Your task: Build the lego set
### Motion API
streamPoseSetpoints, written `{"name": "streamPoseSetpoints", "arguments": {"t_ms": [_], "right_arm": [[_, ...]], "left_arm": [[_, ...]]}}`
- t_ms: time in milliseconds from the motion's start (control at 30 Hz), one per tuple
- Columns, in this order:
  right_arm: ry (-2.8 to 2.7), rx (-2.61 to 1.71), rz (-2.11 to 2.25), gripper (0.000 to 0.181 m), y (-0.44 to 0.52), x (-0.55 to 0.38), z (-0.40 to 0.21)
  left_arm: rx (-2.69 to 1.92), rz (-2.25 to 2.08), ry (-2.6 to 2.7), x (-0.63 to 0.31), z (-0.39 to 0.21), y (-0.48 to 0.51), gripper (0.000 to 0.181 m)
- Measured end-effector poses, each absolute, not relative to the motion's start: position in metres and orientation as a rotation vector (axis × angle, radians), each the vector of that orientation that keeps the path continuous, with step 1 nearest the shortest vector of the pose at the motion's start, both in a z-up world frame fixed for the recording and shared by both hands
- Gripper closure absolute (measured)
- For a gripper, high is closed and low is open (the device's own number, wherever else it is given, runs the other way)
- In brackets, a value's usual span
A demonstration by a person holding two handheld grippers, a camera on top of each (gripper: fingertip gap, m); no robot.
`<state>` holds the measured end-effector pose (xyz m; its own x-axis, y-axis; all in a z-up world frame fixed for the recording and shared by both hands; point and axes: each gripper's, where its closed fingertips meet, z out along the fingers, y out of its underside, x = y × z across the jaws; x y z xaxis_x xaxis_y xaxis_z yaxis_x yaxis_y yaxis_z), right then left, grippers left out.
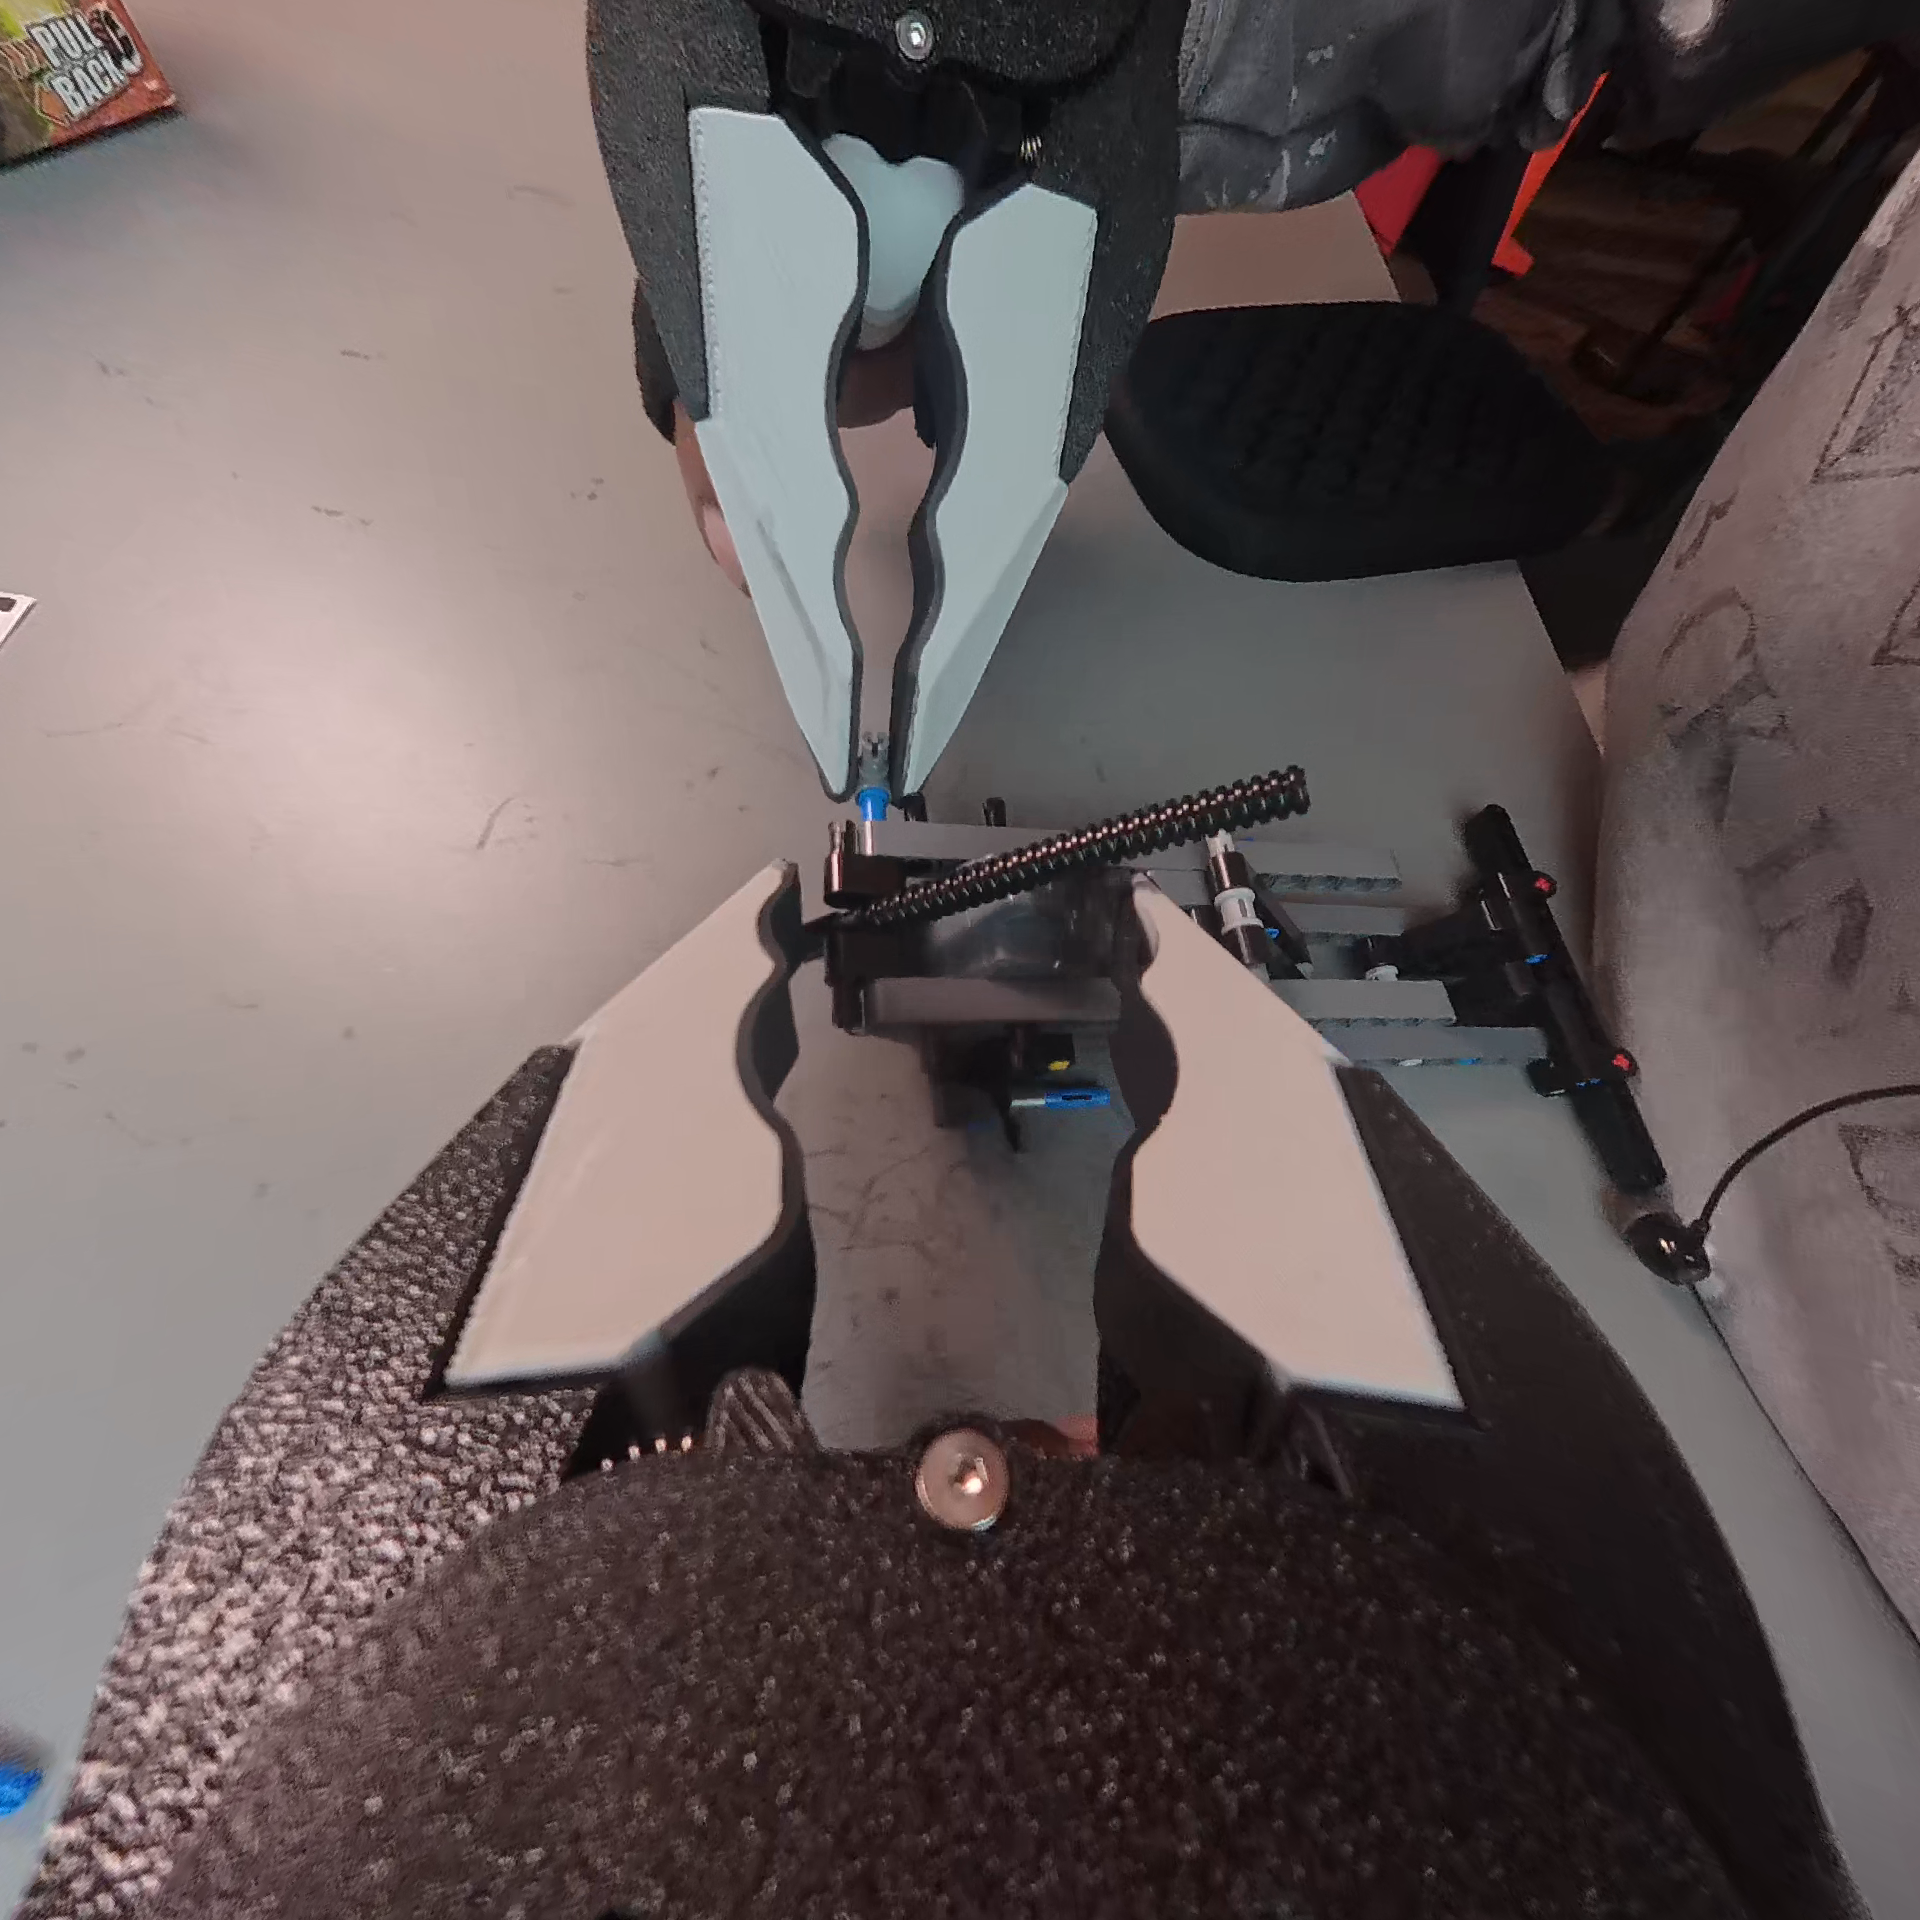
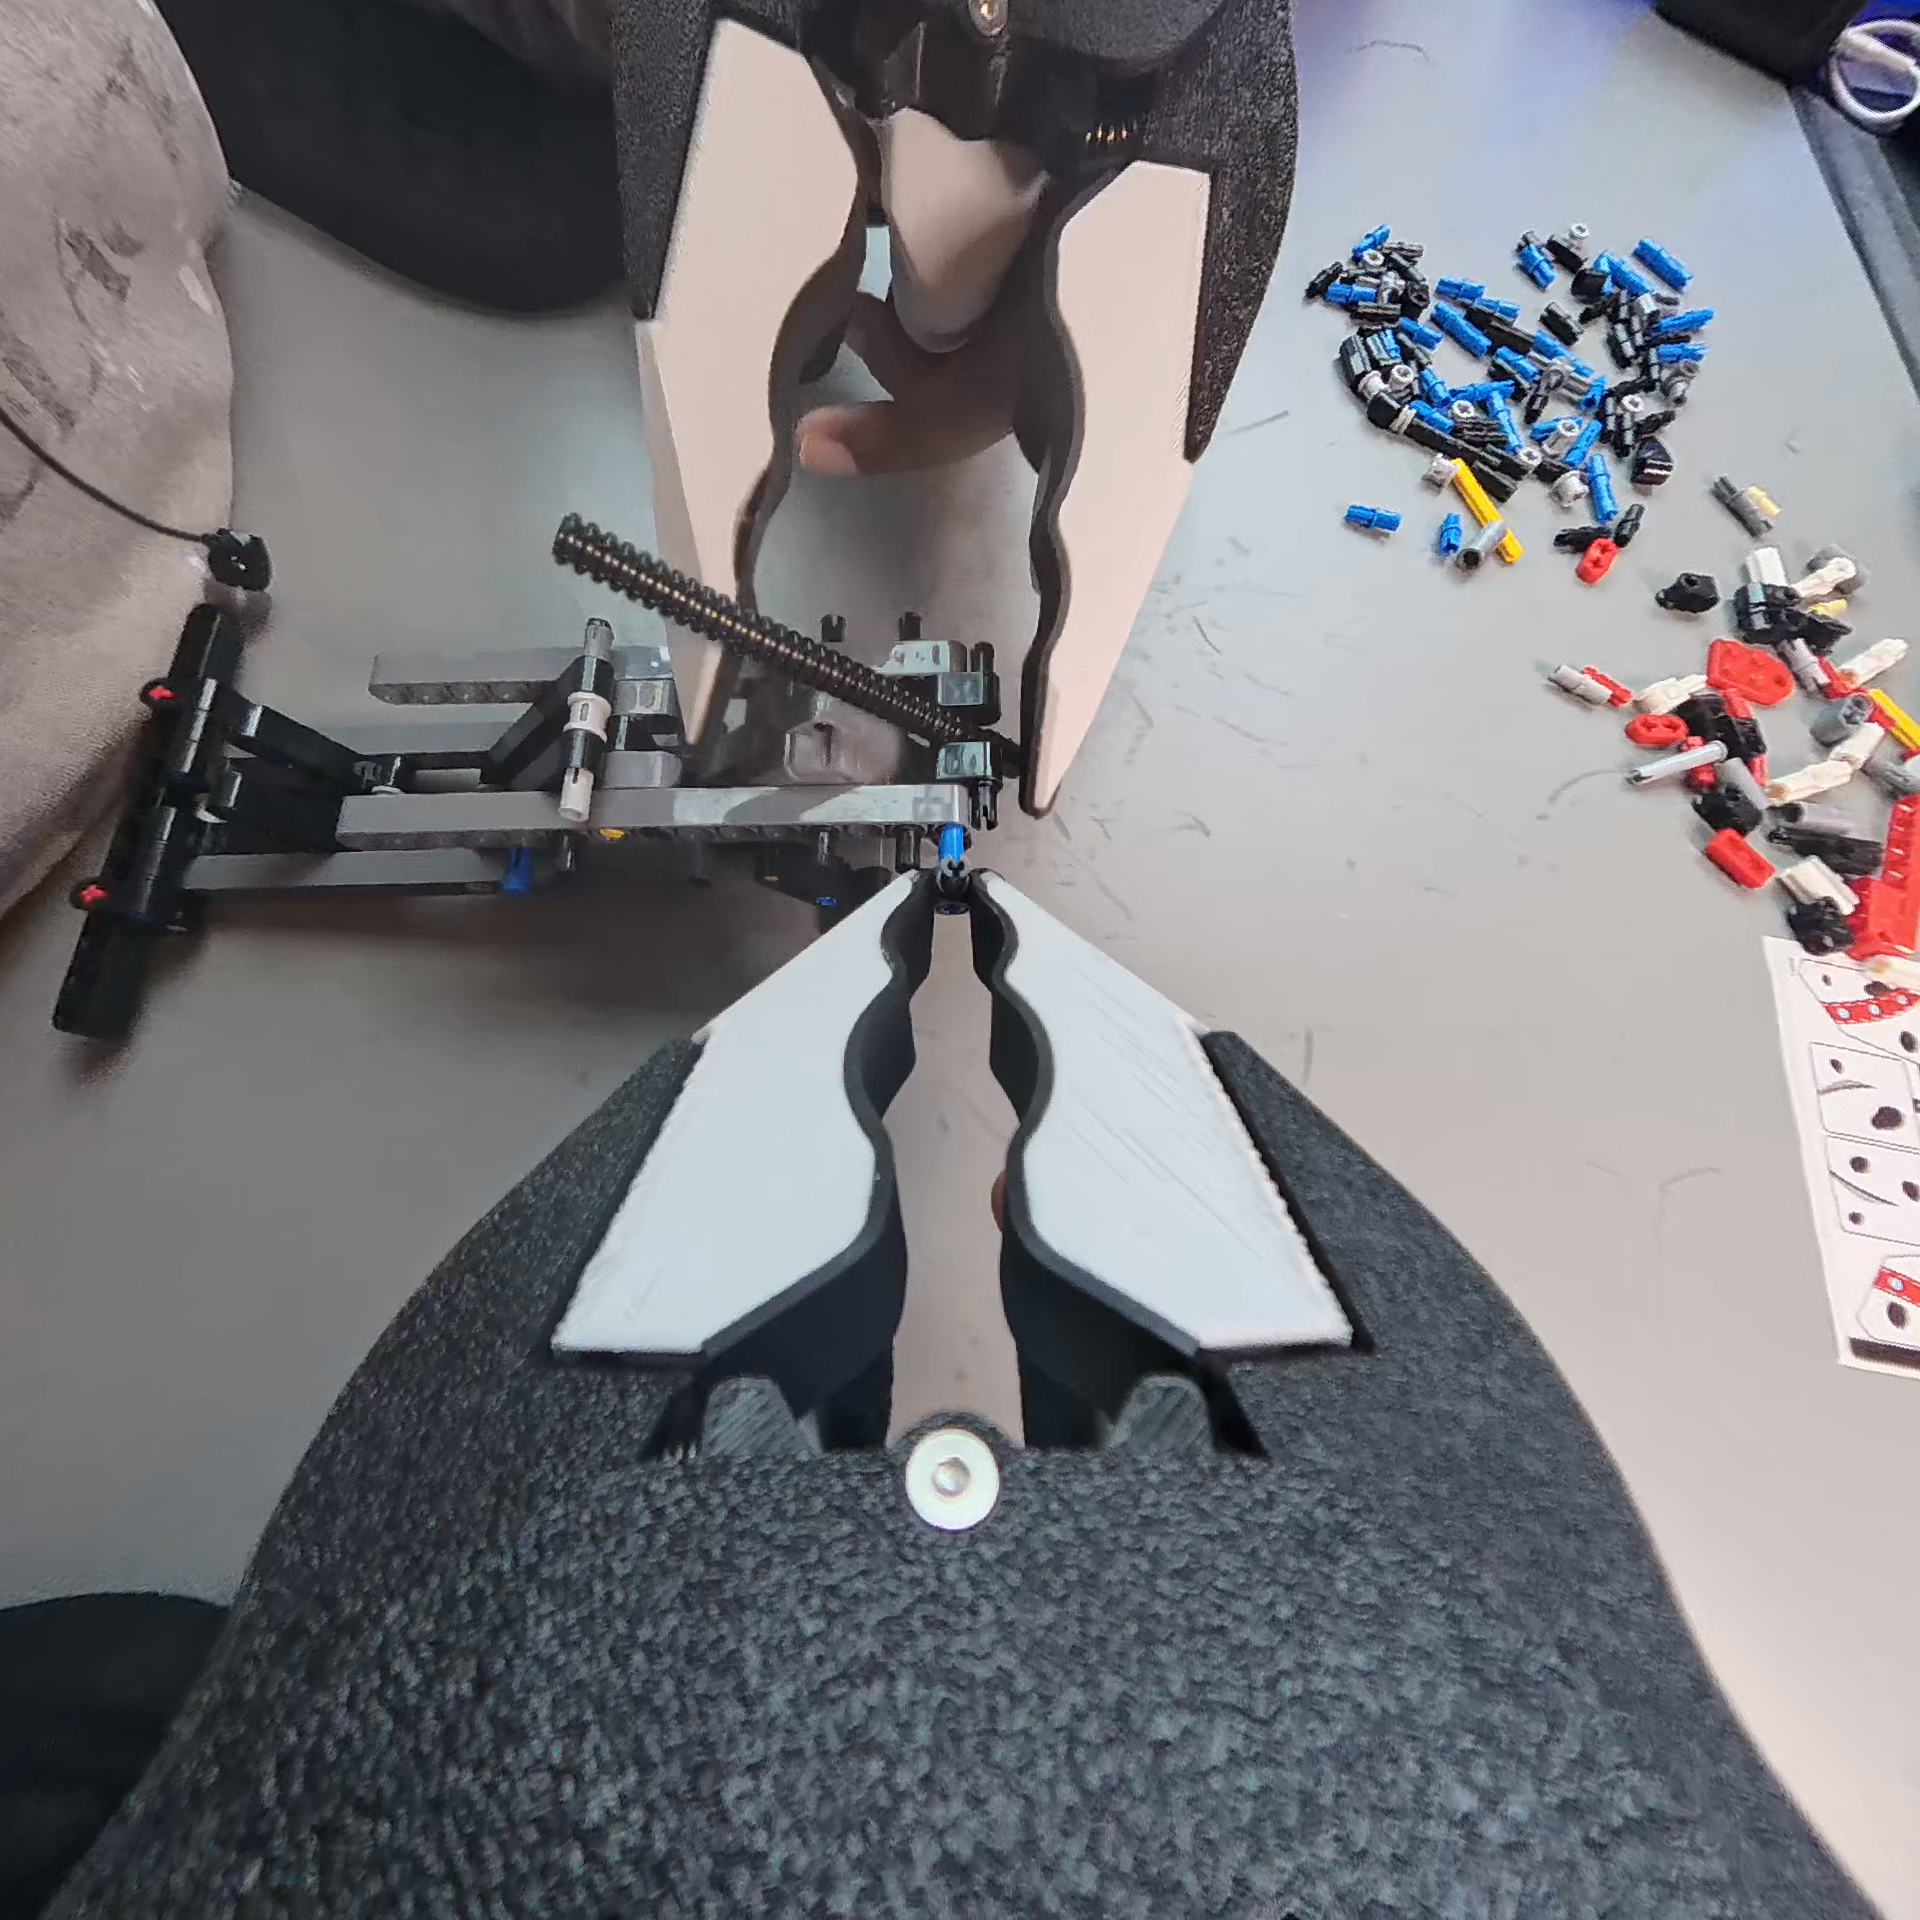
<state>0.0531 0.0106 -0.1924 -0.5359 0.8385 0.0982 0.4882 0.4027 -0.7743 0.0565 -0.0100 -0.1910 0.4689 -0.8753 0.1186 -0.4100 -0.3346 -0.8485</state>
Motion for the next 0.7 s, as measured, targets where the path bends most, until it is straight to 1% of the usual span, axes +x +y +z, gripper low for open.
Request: {"name": "streamPoseSetpoints", "arguments": {"t_ms": [167, 700], "right_arm": [[-2.190, -1.127, 0.957, 0.175, 0.0092, 0.0517, -0.1920], [-2.131, -1.159, 0.939, 0.175, 0.0077, 0.0524, -0.1884]], "left_arm": [[-1.948, -0.735, 1.062, 0.0447, -0.1897, -0.0141, 0.121], [-1.942, -0.726, 1.061, 0.0480, -0.1948, -0.0134, 0.124]]}}
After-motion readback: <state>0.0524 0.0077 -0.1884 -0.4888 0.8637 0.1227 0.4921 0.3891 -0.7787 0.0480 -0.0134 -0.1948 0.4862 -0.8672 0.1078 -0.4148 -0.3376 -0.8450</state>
